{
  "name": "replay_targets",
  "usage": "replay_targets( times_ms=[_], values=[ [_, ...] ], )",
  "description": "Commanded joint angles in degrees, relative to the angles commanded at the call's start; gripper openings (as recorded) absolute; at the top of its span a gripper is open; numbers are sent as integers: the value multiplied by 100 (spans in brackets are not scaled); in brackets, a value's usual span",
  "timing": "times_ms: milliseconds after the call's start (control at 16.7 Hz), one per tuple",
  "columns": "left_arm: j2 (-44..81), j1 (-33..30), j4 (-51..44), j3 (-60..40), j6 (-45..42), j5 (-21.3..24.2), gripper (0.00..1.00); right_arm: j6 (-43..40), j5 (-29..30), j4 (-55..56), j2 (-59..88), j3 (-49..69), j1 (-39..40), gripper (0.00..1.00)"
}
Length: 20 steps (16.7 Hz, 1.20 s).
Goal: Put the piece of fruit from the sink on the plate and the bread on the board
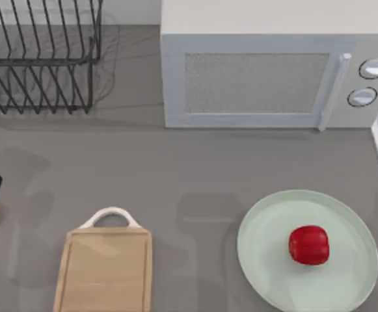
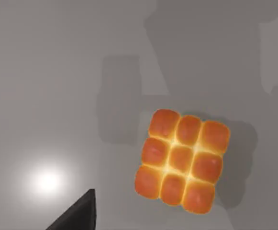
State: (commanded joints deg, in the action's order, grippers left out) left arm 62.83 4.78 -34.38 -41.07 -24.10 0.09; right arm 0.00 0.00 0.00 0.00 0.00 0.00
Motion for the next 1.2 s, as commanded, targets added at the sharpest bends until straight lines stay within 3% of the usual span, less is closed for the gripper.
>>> replay_targets(
  times_ms=[540,1200],
  values=[
    [3602,289,-1973,-2469,-1421,-9,100,0,0,0,0,0,0,100],
    [4097,315,-1936,-2642,-1574,-16,100,0,0,0,0,0,0,100]
  ],
)
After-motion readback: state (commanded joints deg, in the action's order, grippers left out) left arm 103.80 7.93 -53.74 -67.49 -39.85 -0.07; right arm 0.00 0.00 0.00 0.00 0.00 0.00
